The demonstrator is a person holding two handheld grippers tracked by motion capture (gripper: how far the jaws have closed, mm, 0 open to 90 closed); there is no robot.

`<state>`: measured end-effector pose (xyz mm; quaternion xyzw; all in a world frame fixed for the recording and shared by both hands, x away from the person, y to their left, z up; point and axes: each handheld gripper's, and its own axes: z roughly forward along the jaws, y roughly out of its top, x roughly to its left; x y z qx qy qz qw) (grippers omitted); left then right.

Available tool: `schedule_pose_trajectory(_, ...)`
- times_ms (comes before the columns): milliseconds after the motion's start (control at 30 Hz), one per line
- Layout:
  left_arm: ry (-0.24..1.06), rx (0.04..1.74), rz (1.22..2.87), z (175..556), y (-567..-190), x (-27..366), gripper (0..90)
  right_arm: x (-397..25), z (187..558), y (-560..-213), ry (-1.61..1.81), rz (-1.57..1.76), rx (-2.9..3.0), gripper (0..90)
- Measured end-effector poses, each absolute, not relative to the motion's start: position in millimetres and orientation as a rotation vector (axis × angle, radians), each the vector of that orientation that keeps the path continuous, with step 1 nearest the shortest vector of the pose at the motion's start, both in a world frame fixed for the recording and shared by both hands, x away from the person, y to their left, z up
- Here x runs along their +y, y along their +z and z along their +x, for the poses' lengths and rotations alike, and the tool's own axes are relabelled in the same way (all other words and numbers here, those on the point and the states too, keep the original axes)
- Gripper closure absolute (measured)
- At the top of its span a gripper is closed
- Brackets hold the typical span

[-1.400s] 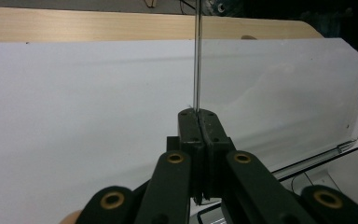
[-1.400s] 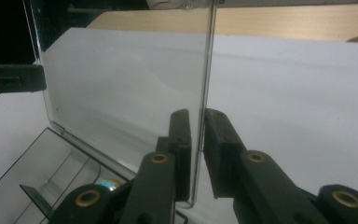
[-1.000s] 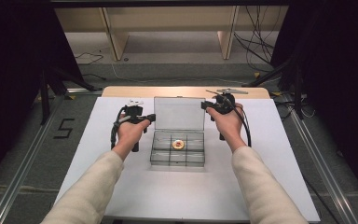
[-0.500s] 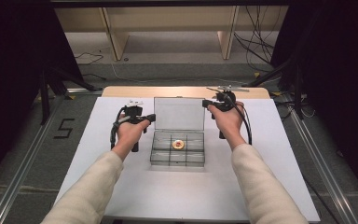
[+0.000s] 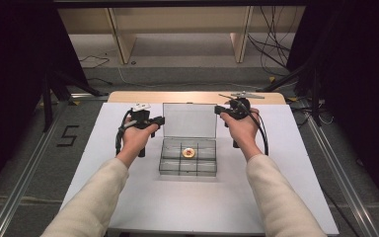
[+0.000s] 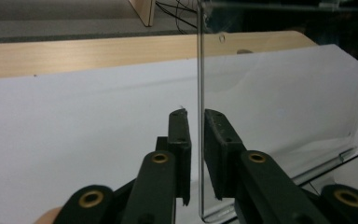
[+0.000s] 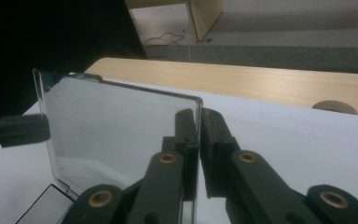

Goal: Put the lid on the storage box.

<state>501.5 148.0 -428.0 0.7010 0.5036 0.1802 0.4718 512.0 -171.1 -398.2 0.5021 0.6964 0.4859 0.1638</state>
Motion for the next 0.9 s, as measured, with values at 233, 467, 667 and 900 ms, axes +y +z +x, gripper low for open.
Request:
schedule_pose_trajectory(233,0.456,1.190,1.679,509,-412,147,80.3,-172,509,-398,1.376,1.403,1.981,88.5)
schedule_pose_trajectory(467,0.463,1.214,1.683,511,-406,145,85.8,-171,507,-398,1.379,1.409,1.972,88.7)
schedule_pose_trajectory(667,0.485,1.237,1.683,506,-403,142,88.9,-169,503,-398,1.366,1.405,1.950,88.8)
schedule_pose_trajectory(900,0.504,1.210,1.681,497,-400,143,89.1,-166,491,-397,1.354,1.371,1.914,88.8)
